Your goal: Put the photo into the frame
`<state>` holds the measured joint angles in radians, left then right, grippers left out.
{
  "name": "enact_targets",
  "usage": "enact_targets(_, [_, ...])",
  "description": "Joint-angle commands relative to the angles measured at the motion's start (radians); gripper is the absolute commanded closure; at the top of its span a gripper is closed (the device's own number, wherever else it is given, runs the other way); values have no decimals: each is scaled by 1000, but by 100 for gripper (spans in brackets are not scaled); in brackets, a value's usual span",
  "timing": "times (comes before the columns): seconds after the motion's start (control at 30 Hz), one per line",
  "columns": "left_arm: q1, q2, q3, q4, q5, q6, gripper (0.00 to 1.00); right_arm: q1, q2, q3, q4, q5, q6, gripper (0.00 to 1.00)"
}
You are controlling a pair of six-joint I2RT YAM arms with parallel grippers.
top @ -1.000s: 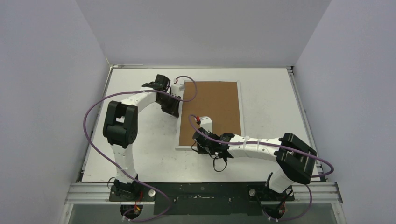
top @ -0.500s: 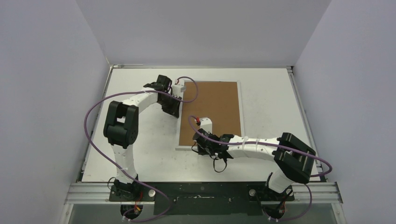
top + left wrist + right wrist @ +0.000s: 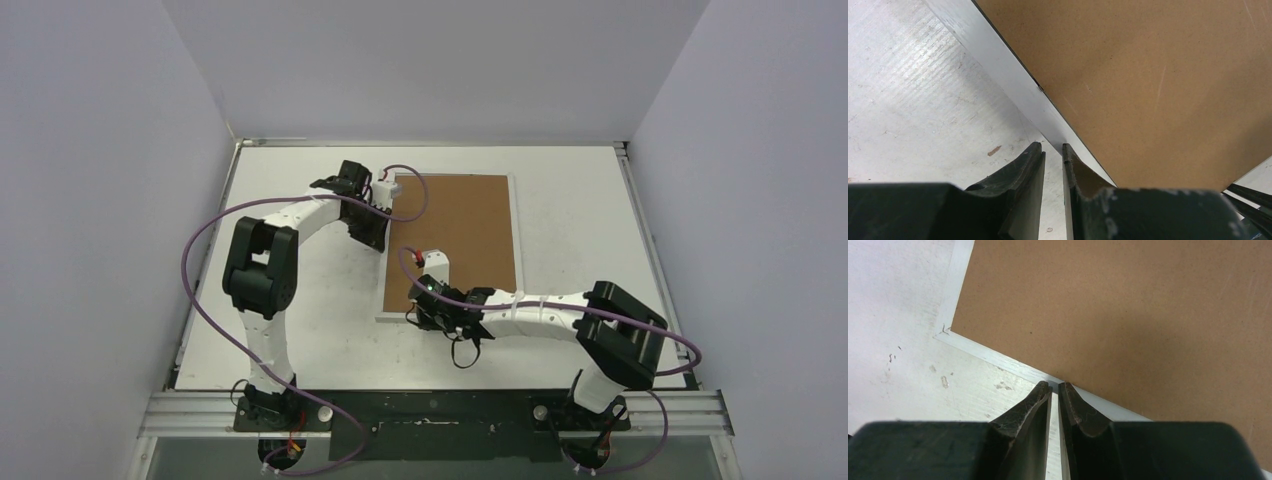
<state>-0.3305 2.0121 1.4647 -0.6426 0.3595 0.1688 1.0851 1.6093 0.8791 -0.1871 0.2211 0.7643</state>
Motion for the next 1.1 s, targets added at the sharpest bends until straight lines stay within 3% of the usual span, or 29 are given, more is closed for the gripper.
enact_targets(0.0, [-12, 26, -29, 36, -69, 35, 82, -13, 29, 3, 20, 33, -13, 86])
enact_targets(0.43, [-13, 21, -28, 27, -69, 53, 82, -13, 71, -11, 67, 88, -19, 87])
enact_targets(1.07, [-13, 24, -30, 34, -62, 52, 82, -27, -25, -19, -22, 179, -31, 86])
